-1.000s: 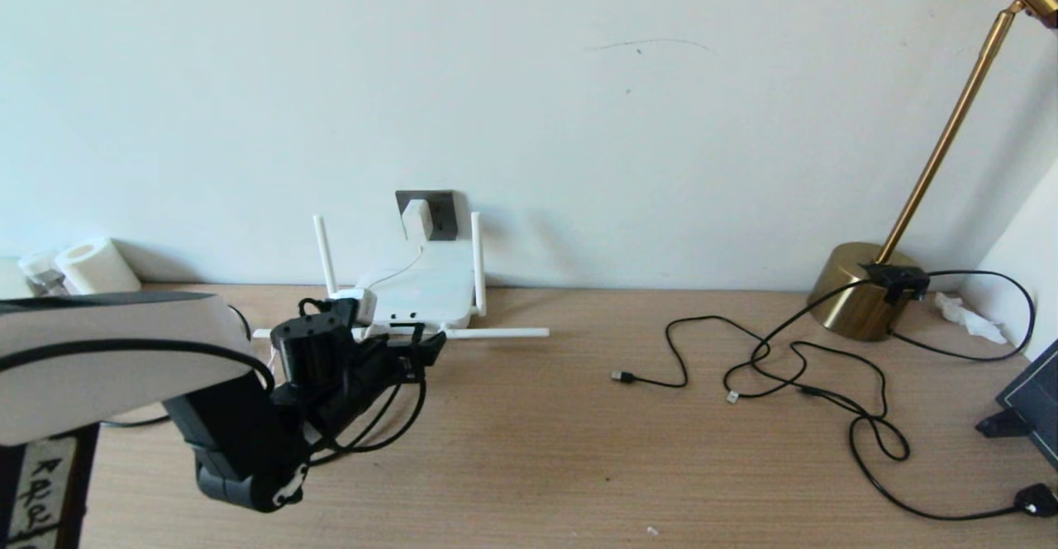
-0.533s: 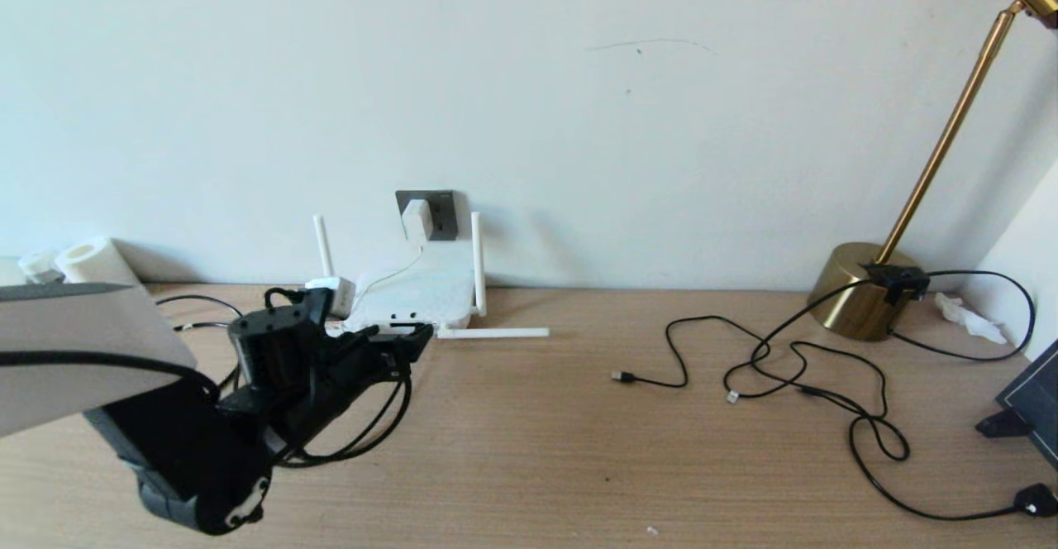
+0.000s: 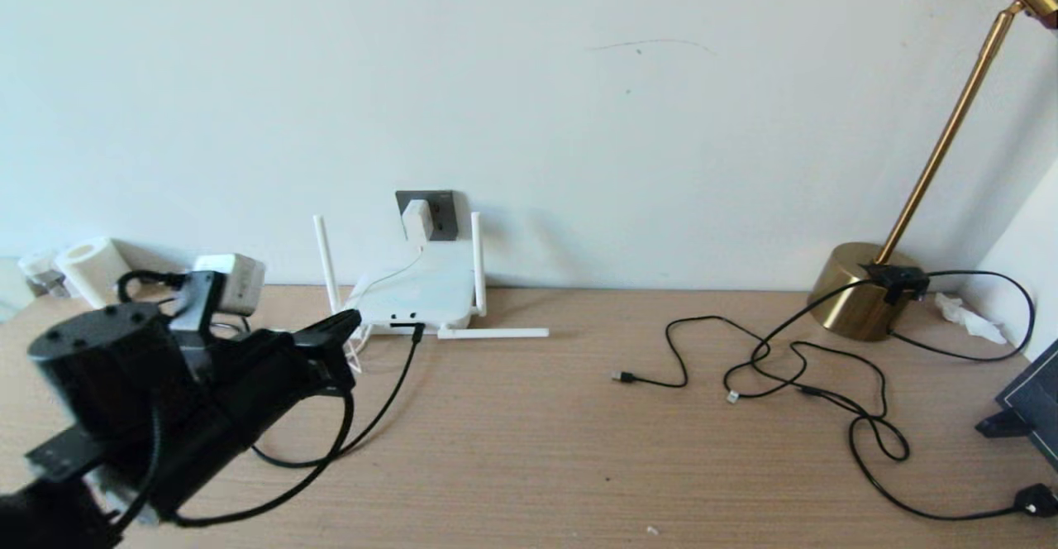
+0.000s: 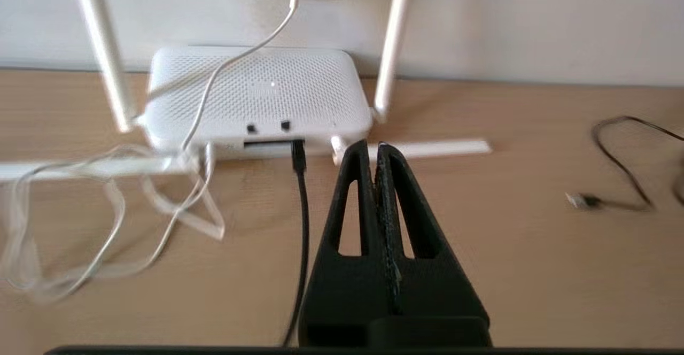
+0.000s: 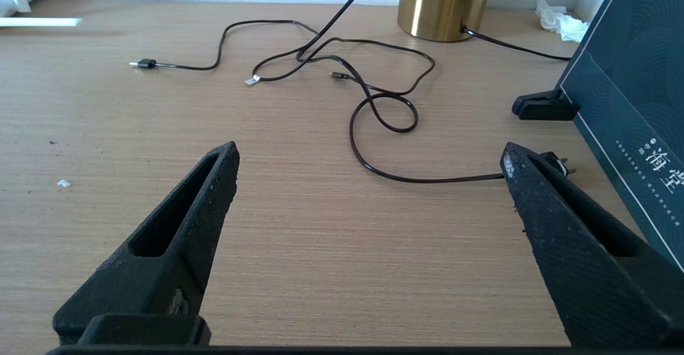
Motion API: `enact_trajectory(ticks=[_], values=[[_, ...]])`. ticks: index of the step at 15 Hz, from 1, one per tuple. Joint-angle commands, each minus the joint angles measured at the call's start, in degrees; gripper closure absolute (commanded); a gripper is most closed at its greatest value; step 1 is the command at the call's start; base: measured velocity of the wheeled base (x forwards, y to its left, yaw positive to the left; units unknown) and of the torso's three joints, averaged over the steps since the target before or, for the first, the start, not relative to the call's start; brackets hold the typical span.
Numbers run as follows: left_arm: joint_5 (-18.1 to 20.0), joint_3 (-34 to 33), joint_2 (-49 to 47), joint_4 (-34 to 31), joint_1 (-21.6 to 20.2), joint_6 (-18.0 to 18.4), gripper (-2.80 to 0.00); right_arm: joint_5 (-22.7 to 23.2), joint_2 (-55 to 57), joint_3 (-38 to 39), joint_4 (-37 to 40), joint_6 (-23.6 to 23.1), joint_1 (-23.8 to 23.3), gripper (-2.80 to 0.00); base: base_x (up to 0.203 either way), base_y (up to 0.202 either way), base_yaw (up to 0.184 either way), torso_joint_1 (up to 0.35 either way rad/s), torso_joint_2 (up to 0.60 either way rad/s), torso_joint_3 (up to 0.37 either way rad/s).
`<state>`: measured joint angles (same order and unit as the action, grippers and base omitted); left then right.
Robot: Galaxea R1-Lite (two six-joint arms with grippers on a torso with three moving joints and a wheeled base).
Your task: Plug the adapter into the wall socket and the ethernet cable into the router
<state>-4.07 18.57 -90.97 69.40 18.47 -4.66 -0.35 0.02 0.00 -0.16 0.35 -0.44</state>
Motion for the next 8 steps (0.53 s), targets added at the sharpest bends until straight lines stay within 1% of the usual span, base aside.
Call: enact_trajectory(ticks=[1, 2, 3, 4, 5, 6, 7, 8], values=[[-2.15, -5.22, 14.54, -3.55, 3.41, 0.22, 0.0, 0.0, -0.02, 0.0, -0.02, 0.0, 0.0, -2.8, 0.0, 0.0, 0.0, 0.0, 0.0, 0.0], [-4.31, -10.59, 20.28, -7.47, 7.04, 0.32, 0.0, 0.0, -0.02, 0.0, -0.02, 0.0, 0.0, -2.8, 0.0, 0.0, 0.0, 0.0, 0.0, 0.0], [-6.09, -13.91, 26.21, -12.86, 9.75, -0.26, 0.0, 0.0, -0.02, 0.0, -0.02, 0.09, 0.0, -2.8, 0.0, 0.0, 0.0, 0.0, 0.0, 0.0], [-7.39, -15.34, 33.1, -19.78, 11.72, -0.96, 0.0, 0.0, -0.02, 0.0, -0.02, 0.06, 0.0, -2.8, 0.0, 0.0, 0.0, 0.0, 0.0, 0.0], [-8.25, -16.24, 39.48, -29.01, 13.19, -1.8, 0.0, 0.0, -0.02, 0.0, -0.02, 0.08, 0.0, -2.8, 0.0, 0.0, 0.0, 0.0, 0.0, 0.0], [-8.46, -17.03, 44.34, -40.7, 14.66, -3.31, 0.0, 0.0, -0.02, 0.0, -0.02, 0.0, 0.0, -2.8, 0.0, 0.0, 0.0, 0.0, 0.0, 0.0], [-6.93, -17.66, 47.89, -48.41, 16.16, -4.78, 0.0, 0.0, -0.02, 0.0, -0.02, 0.0, 0.0, -2.8, 0.0, 0.0, 0.0, 0.0, 0.0, 0.0], [-3.41, -18.15, 49.91, -53.65, 17.29, -5.66, 0.0, 0.0, -0.02, 0.0, -0.02, 0.0, 0.0, -2.8, 0.0, 0.0, 0.0, 0.0, 0.0, 0.0]])
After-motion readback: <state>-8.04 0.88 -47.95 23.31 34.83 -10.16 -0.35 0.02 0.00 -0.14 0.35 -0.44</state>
